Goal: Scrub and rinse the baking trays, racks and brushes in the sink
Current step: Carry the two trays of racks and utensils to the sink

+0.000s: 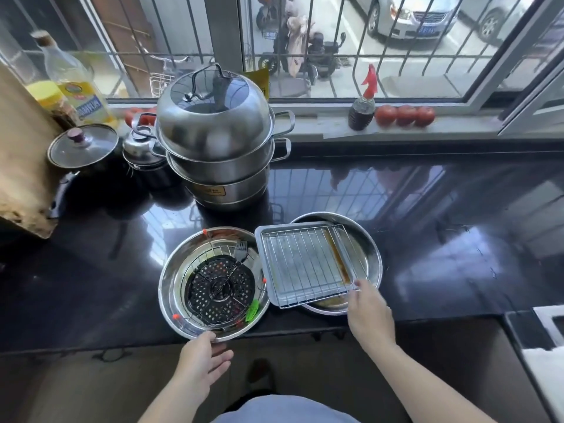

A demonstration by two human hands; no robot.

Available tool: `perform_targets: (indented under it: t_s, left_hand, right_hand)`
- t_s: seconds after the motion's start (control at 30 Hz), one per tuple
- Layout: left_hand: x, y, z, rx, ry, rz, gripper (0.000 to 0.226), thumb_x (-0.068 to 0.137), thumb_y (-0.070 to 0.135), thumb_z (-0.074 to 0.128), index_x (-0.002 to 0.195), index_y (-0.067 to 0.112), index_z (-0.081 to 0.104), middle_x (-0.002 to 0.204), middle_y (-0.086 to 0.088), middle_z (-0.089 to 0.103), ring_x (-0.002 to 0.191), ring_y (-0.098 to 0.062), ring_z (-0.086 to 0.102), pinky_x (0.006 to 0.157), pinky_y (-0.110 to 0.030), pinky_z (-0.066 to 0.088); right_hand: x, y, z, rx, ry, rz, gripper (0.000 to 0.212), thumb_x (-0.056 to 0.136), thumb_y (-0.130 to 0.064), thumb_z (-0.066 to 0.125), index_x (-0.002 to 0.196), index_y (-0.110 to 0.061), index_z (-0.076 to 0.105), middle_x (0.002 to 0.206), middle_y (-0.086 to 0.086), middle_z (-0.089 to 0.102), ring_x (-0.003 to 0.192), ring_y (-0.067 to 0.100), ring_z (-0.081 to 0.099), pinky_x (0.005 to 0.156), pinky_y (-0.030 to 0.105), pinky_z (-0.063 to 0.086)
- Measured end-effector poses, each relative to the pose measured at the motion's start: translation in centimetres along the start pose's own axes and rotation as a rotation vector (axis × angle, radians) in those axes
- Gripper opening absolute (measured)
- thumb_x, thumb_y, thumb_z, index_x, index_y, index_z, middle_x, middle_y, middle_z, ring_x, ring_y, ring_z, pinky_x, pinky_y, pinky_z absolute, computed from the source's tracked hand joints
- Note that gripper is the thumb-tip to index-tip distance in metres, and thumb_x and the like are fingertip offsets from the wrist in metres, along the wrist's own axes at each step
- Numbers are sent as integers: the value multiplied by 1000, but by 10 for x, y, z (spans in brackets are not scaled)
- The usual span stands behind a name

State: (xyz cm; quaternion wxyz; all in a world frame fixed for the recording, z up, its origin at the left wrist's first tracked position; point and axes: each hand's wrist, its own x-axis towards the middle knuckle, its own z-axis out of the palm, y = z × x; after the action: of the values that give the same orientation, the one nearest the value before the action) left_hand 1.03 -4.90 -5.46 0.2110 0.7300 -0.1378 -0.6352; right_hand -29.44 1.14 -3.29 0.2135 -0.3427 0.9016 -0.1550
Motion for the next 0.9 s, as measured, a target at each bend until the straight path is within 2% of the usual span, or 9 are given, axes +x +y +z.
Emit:
perform_targets:
  t_s: [0.07,0.13,0.17,0.23,0.3,0.43,0.63,0.73,0.9]
  left_hand:
    - [3,0,-2,-17,10,2,17,109,19,47,111,8,59,111,-20,68,92,-34,69,94,-48,54]
    - [5,1,-4,-29,16,5,17,109,20,47,103,10,60,109,-19,69,91,-32,68,95,-48,53]
    - [7,1,-5,-32,15,4,18,108,20,48,102,10,61,107,-19,70,90,-32,68,95,-48,53]
    - [9,3,-8,-33,10,-5,19,107,20,49,102,7,62,103,-18,71,88,-31,68,94,-46,53]
    - [11,6,-12,-24,7,-9,19,107,20,51,104,6,63,101,-19,72,89,-31,68,92,-46,53]
    - [15,12,-18,3,-25,-24,21,107,23,52,110,6,64,102,-21,76,94,-34,72,80,-41,56]
    - [22,17,-26,61,-119,-68,24,107,18,51,115,-1,64,94,-22,78,95,-36,75,74,-41,58]
    - [25,18,-28,94,-114,-55,25,107,15,50,116,-5,62,90,-23,78,85,-31,74,68,-38,57]
    - [26,16,-24,91,-11,20,26,106,11,46,113,-7,64,85,-24,72,66,-26,65,62,-36,53]
  right_hand:
    - [-7,11,-1,200,83,218,17,103,-28,42,98,-19,55,92,1,65,77,24,61,72,41,52]
    - [-9,19,3,475,-69,527,19,101,-28,49,96,-12,58,84,8,66,64,23,61,65,39,56]
    - [-11,19,5,663,-207,642,21,101,-29,54,99,-9,59,86,11,68,64,24,61,63,37,56]
    - [-9,13,10,943,-431,744,23,102,-30,58,106,-7,59,101,18,69,80,28,65,65,37,57]
    - [-1,6,15,1058,-488,757,20,102,-26,59,109,-8,58,107,22,68,88,30,64,69,40,58]
    - [15,3,22,1100,-449,838,15,101,-18,60,108,-5,57,104,19,62,85,27,64,63,38,57]
    - [24,5,27,1030,-397,839,4,102,-9,54,101,-5,54,92,12,54,71,19,57,41,22,51]
    - [19,9,26,1005,-395,810,5,103,-9,54,99,-6,55,89,10,56,65,15,59,37,18,43]
    - [2,19,31,1024,-324,830,5,99,-7,57,103,-4,60,84,11,61,52,11,61,35,16,37]
